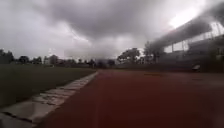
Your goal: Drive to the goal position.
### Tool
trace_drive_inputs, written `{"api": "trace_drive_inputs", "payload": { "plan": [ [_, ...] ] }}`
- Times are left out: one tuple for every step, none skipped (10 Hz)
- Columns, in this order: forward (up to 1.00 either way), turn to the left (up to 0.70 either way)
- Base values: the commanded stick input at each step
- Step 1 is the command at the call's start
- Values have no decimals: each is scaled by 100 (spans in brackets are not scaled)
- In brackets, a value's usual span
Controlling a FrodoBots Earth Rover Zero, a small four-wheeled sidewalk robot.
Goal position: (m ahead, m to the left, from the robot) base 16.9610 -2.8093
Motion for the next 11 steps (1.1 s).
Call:
{"api": "trace_drive_inputs", "payload": {
  "plan": [
    [50,0],
    [50,0],
    [50,0],
    [50,0],
    [50,0],
    [50,0],
    [50,0],
    [50,0],
    [50,0],
    [50,0],
    [50,0]
  ]
}}
